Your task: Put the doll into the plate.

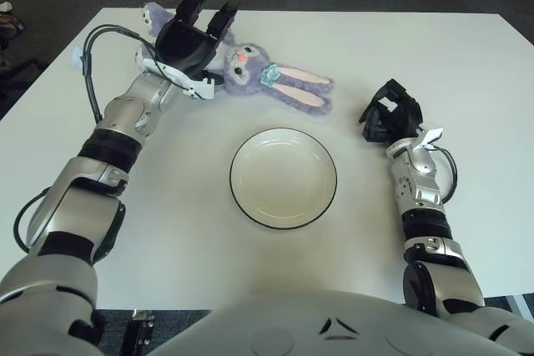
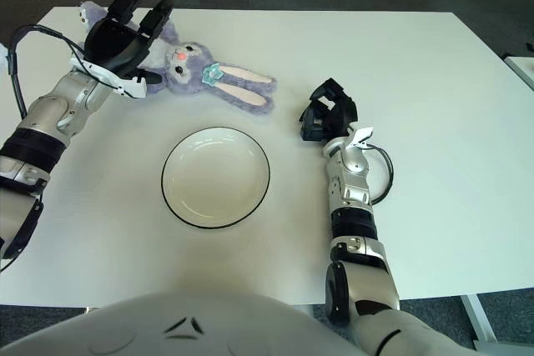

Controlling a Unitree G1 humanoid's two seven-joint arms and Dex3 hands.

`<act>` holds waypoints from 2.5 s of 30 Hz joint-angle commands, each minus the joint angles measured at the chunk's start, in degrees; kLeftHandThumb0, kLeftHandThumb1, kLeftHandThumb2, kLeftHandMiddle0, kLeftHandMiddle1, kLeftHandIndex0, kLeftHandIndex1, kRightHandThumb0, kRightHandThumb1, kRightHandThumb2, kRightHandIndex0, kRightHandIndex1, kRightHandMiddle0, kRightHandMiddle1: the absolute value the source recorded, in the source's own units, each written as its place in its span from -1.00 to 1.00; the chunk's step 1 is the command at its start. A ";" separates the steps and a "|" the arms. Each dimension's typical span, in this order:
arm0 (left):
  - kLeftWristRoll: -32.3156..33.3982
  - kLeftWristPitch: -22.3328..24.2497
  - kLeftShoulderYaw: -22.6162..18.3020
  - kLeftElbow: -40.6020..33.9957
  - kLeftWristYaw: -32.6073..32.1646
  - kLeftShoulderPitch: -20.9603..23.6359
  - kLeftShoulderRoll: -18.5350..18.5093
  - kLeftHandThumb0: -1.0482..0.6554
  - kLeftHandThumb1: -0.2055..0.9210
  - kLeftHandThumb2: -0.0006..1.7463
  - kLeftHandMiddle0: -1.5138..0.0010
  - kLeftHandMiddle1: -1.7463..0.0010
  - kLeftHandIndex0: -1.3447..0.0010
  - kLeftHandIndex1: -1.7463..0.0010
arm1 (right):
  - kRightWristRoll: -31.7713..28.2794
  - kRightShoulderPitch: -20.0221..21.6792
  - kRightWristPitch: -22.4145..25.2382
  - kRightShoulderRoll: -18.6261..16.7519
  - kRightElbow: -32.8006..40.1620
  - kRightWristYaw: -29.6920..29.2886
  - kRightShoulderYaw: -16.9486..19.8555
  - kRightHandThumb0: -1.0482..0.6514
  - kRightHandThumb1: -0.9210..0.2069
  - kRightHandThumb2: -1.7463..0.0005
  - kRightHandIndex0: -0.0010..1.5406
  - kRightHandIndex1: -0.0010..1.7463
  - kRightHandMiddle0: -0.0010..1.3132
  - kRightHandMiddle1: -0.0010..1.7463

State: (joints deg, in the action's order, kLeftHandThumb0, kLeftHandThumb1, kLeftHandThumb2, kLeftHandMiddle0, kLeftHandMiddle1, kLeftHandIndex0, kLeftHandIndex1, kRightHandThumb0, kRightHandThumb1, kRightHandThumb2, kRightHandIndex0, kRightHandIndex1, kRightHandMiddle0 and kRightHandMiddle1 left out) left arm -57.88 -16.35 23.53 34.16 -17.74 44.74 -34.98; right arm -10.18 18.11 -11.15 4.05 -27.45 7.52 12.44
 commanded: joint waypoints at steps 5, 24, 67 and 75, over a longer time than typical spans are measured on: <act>-1.11 -1.22 3.20 5.20 1.00 4.88 -0.28 -0.66 0.29 -0.13 1.00 0.91 1.00 1.00 | -0.78 -5.24 3.19 -1.32 -5.71 0.30 0.18 0.22 0.67 -0.91 0.18 0.87 -0.03 1.00; -0.48 -0.99 7.93 12.44 15.20 12.45 0.93 -0.72 0.33 -0.18 1.00 0.94 1.00 1.00 | -0.97 -5.54 4.45 -1.00 -5.05 0.83 0.29 0.22 0.66 -0.89 0.18 0.85 -0.04 1.00; -1.95 -9.27 21.46 39.53 16.32 24.45 7.47 -1.00 0.99 -0.67 0.90 -1.00 1.00 0.76 | -1.35 -6.28 5.73 -1.21 -3.30 0.88 -0.11 0.22 0.66 -0.92 0.14 0.94 -0.05 1.00; -1.87 -8.97 22.49 40.74 15.30 23.50 8.34 -1.00 1.00 -0.69 0.84 -1.00 1.00 0.68 | -1.67 -6.67 5.78 -1.49 -2.63 0.99 -0.02 0.22 0.65 -0.92 0.15 0.93 -0.05 1.00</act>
State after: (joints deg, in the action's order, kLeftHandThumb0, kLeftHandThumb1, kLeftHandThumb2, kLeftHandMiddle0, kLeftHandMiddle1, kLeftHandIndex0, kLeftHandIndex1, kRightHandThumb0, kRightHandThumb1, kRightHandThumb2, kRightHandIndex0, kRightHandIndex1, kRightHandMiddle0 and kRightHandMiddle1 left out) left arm -59.62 -25.00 45.13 73.71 -2.77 69.55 -27.63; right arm -10.79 17.64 -10.19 4.45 -26.31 8.90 12.53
